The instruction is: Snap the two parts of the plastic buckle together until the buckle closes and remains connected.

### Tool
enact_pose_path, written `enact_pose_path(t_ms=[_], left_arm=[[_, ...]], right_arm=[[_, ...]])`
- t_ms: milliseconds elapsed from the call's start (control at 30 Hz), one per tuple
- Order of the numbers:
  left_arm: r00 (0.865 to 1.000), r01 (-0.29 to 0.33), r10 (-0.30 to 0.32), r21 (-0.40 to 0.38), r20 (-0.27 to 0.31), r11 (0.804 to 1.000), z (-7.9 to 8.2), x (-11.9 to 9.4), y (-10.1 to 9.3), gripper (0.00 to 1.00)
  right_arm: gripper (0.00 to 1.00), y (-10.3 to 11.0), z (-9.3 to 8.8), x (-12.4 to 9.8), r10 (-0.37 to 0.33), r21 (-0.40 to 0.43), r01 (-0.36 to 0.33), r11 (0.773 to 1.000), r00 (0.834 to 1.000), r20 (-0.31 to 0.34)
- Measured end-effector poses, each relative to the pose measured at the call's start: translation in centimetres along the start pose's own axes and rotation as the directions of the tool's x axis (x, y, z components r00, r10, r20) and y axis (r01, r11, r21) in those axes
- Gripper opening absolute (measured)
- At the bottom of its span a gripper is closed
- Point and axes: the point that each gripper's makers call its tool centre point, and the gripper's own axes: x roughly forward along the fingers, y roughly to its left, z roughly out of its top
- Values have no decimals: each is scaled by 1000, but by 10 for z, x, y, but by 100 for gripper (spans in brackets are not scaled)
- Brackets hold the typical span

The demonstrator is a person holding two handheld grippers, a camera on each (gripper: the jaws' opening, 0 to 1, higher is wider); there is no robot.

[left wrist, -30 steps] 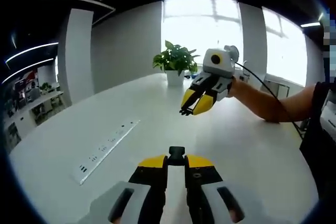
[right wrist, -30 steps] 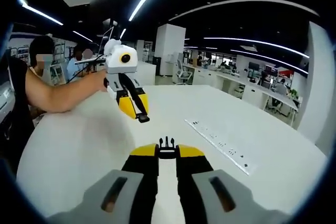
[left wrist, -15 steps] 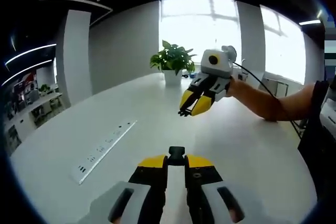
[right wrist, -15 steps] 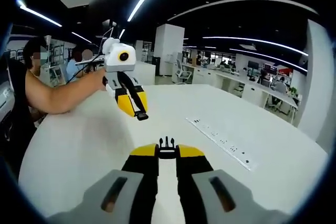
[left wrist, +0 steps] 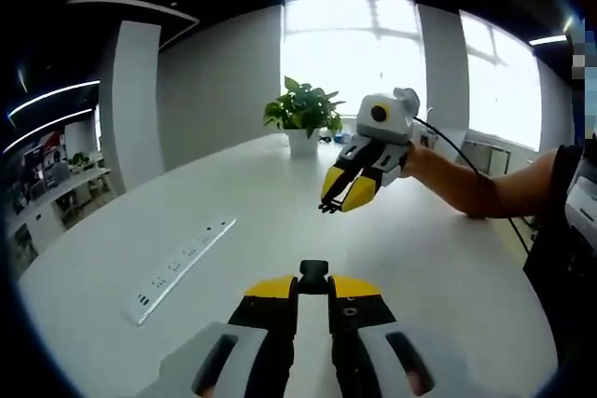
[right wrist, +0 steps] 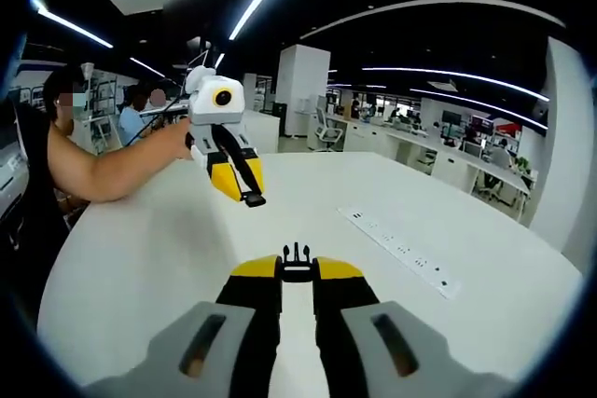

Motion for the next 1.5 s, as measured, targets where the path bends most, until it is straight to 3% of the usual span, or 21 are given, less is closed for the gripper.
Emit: enact_pose_path(t_ms=[467, 1500], left_arm=[[1000, -1, 1, 0, -10, 1000, -4, -9, -6, 11], [1000, 5, -5, -2, -27, 1000, -15, -16, -23, 11]], right_arm=[[12, 10, 7, 0, 11, 4, -11, 1000, 1000, 13], [12, 33, -5, 0, 22, 18, -22, 1000, 1000, -8]])
